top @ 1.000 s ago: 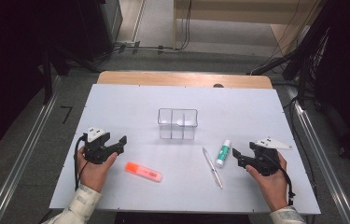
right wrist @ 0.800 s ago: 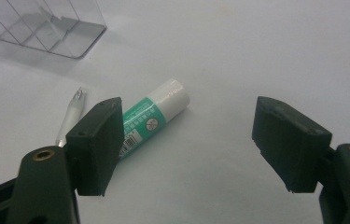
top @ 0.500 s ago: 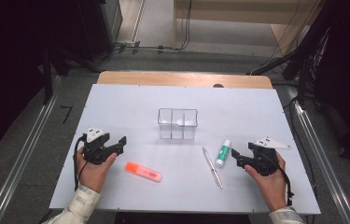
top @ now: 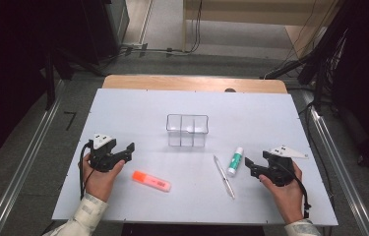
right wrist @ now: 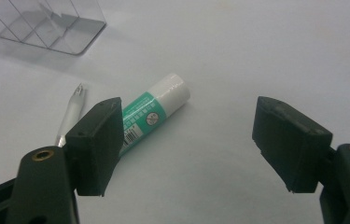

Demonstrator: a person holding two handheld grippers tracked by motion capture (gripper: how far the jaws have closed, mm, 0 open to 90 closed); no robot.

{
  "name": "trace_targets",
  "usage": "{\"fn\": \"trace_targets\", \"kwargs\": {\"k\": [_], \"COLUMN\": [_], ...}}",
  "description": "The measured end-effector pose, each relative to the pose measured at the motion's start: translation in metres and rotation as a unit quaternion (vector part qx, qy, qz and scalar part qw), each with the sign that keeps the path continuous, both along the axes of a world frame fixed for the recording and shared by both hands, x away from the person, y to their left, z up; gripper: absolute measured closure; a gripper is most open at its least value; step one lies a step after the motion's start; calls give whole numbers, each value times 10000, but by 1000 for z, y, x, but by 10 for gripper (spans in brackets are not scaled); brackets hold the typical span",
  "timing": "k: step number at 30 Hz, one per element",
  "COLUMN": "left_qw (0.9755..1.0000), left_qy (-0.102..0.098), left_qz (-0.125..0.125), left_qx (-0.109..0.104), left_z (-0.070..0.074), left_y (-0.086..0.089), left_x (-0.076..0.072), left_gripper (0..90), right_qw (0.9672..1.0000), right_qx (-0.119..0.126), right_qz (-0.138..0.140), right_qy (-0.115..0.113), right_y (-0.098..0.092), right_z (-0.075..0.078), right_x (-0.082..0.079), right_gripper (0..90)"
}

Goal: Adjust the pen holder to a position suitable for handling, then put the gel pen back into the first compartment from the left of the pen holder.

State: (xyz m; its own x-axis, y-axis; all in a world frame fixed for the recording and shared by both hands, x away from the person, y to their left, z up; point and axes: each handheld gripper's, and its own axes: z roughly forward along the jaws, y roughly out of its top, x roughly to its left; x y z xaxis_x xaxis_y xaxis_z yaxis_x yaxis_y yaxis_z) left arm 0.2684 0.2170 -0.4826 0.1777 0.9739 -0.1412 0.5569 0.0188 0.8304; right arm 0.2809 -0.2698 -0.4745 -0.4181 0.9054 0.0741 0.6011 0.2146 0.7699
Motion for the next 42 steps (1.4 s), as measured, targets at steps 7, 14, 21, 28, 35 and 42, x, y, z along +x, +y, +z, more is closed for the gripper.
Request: {"fn": "trace_targets", "kwargs": {"k": [7, 14, 21, 28, 35, 42], "left_qw": [10000, 10000, 10000, 9999, 9998, 9998], "left_qy": [32, -10, 49, 70, 76, 108], "left_qz": [-1, 26, 68, 88, 170, 184], "left_qx": [3, -17, -36, -39, -63, -33], "left_z": [-1, 0, -2, -2, -3, -3], "left_y": [0, 1, 3, 4, 7, 6], "left_x": [0, 0, 1, 1, 0, 1], "left_gripper": [299, 298, 289, 288, 276, 268], "right_qw": [10000, 10000, 10000, 9999, 9998, 9997], "right_qx": [12, 18, 21, 38, 25, 15], "right_qz": [4, 24, 47, 103, 199, 261], "right_qy": [-1, -2, 7, 3, 21, 25], "right_y": [1, 1, 3, 7, 14, 20], "right_z": [0, 0, 0, 0, -1, -1], "right_x": [0, -1, -1, -1, 1, 1], "right_gripper": [240, 240, 240, 240, 240, 240]}}
